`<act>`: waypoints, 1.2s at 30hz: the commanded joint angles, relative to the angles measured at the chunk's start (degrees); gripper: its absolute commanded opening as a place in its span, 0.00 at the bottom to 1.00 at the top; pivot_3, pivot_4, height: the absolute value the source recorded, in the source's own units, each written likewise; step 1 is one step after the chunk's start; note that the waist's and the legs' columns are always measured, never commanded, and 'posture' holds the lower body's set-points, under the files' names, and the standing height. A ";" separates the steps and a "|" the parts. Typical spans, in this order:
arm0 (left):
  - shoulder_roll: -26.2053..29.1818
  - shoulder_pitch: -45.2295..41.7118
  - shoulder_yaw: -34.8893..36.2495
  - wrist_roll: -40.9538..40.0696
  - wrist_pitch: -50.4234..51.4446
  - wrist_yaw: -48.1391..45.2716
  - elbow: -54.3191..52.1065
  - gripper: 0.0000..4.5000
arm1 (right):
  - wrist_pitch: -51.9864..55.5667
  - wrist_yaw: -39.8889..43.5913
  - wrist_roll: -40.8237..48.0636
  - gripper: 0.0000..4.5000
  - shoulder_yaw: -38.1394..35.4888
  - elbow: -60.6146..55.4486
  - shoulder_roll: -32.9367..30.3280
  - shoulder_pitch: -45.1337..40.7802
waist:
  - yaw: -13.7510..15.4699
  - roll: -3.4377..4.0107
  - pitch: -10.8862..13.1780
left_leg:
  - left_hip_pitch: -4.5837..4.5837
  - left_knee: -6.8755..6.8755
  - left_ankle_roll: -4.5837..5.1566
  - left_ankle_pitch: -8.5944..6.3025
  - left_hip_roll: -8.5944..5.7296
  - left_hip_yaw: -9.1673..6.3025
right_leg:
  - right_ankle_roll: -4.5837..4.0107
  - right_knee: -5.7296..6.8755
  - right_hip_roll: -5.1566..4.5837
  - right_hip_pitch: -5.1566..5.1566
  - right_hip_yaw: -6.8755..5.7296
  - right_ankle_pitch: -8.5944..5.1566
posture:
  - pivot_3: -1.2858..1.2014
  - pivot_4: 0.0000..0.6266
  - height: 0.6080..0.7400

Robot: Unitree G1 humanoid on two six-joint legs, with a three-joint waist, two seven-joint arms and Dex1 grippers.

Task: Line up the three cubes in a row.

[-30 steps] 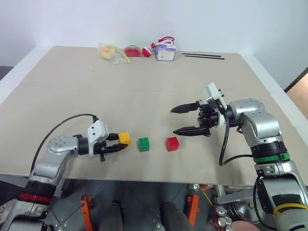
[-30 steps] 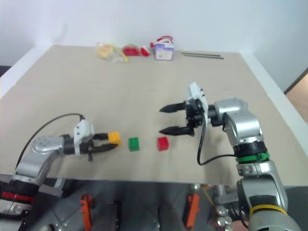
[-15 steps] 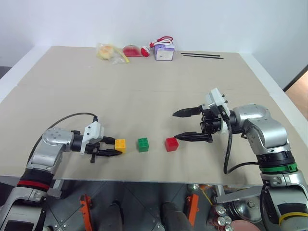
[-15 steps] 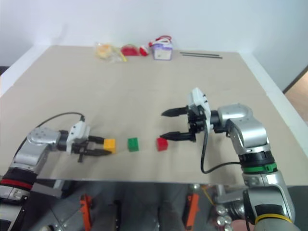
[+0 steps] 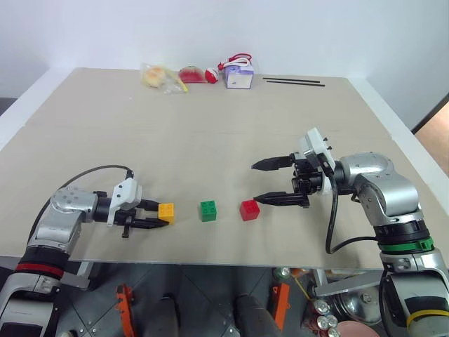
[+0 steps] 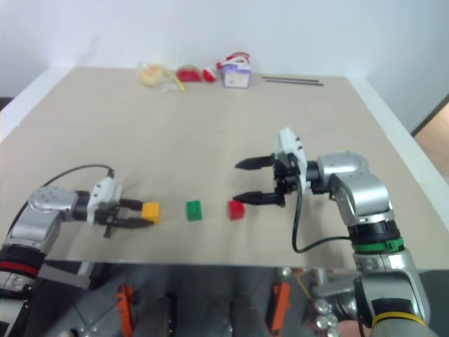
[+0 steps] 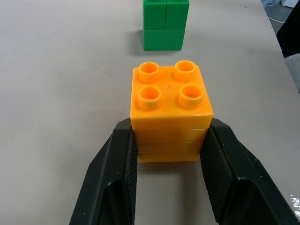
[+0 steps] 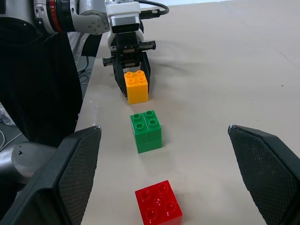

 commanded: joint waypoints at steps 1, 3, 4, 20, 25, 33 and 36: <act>1.21 0.51 0.64 1.01 0.10 0.10 0.81 0.29 | -0.52 0.55 0.74 1.00 -0.91 -1.31 -0.64 -0.68 | 0.00 0.00 0.00 | 0.00 0.00 0.00 0.00 0.00 0.00 | 0.00 0.00 0.01 0.00 0.00 0.00 | 0.52 0.24 0.98; 1.07 0.15 0.51 1.40 -0.02 0.46 1.30 0.29 | -0.45 0.58 0.78 1.00 -0.95 -1.42 -0.68 -0.62 | 0.00 0.00 0.00 | 0.00 0.00 0.00 0.00 0.01 0.00 | 0.00 0.01 0.01 0.00 0.00 0.00 | 0.52 0.24 0.98; 1.03 -0.04 0.40 1.44 0.19 0.43 1.49 0.40 | -0.47 0.61 0.77 1.00 -0.94 -1.36 -0.67 -0.62 | 0.00 0.00 0.00 | 0.00 0.00 0.00 0.00 0.01 0.00 | 0.00 0.01 0.00 0.00 0.00 0.00 | 0.52 0.24 0.98; -1.27 -4.27 6.06 -7.84 13.76 5.71 -7.01 0.99 | 2.36 -4.46 4.90 1.00 -6.03 -0.92 2.11 -1.08 | 0.03 0.00 0.00 | -0.03 0.06 0.01 0.01 0.00 0.00 | 0.00 0.04 0.00 0.01 -0.01 0.00 | 0.52 0.24 0.98; -8.88 -8.44 14.74 -15.66 29.47 28.78 -16.59 0.99 | 4.27 -19.54 6.97 1.00 -12.84 -1.52 7.97 -0.81 | 0.30 -0.02 0.00 | -0.08 0.11 0.03 0.02 -0.01 -0.10 | 0.13 0.08 0.02 0.10 -0.05 -0.06 | 0.52 0.24 0.98; -26.98 0.43 17.57 -10.35 29.80 62.19 -32.37 0.99 | 0.57 -42.24 0.74 1.00 -15.47 -4.36 16.68 5.09 | 0.35 -0.02 -0.01 | 0.00 0.11 0.04 0.01 -0.03 -0.14 | 0.32 0.09 0.07 0.24 -0.01 0.03 | 0.52 0.24 0.98; -30.44 4.47 17.12 -3.34 26.44 71.50 -33.60 0.99 | -3.55 -51.43 -3.87 1.00 -15.86 -3.37 20.71 6.65 | 0.31 -0.01 0.00 | -0.01 0.10 0.05 0.01 -0.03 -0.15 | 0.49 0.08 0.09 0.19 0.01 0.14 | 0.52 0.24 0.98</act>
